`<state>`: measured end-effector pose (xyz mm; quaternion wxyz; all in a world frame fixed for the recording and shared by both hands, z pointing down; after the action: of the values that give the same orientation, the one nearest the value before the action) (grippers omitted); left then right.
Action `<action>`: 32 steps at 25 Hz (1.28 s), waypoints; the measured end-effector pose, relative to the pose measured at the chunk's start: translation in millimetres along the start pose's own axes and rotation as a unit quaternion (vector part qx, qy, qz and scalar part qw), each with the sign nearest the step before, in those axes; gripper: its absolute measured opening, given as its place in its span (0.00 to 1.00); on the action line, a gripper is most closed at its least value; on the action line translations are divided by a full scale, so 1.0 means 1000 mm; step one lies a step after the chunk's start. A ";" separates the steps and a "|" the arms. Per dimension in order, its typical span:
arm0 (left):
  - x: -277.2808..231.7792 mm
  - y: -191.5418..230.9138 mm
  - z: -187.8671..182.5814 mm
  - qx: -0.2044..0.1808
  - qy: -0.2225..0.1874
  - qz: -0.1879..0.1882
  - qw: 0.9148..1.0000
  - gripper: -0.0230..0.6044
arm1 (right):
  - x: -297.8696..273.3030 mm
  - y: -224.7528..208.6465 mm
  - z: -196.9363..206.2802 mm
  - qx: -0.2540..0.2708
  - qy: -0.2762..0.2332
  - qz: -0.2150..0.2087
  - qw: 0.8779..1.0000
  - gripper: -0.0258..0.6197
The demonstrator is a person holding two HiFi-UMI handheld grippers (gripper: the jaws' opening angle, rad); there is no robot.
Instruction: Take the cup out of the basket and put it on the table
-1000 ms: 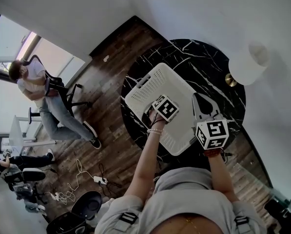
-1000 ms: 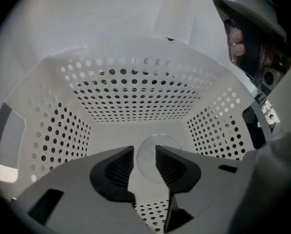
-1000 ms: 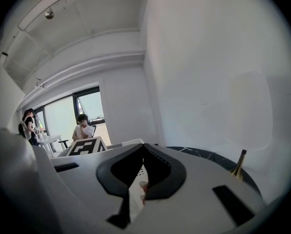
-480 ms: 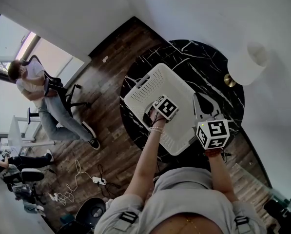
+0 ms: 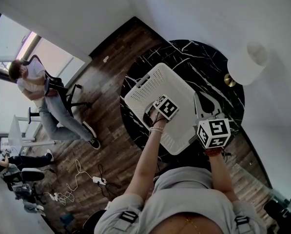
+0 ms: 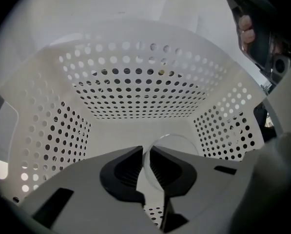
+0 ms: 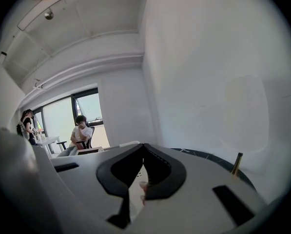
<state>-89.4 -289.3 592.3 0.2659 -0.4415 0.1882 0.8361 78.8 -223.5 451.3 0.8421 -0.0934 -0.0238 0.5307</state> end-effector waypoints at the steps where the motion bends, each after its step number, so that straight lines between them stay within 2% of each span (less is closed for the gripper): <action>1: 0.000 0.000 0.000 -0.001 0.000 -0.002 1.000 0.12 | 0.000 0.000 0.000 0.000 0.000 0.000 1.000 0.05; 12: 0.002 -0.006 0.000 0.005 -0.009 -0.015 1.000 0.10 | 0.004 -0.002 0.001 -0.002 -0.003 0.000 1.000 0.05; 23: 0.015 -0.009 -0.011 0.020 -0.063 -0.024 0.998 0.10 | 0.007 0.000 0.001 -0.005 -0.004 -0.005 1.000 0.05; 32: 0.031 -0.012 -0.014 0.034 -0.087 -0.034 0.995 0.09 | 0.009 0.002 -0.002 -0.007 -0.008 -0.010 1.000 0.05</action>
<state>-87.7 -278.8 557.5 0.3239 -0.3640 0.1773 0.8551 81.4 -214.8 448.4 0.8466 -0.0950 -0.0355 0.5225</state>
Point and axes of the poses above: the fingertips, and each gripper's own axes: x backward along the fingers, y to its left, z out of its underside, the point moved 10 cm from there along x, backward along the fingers, and after that the axes turned 12 degrees about -y, right-handed, at the moved point
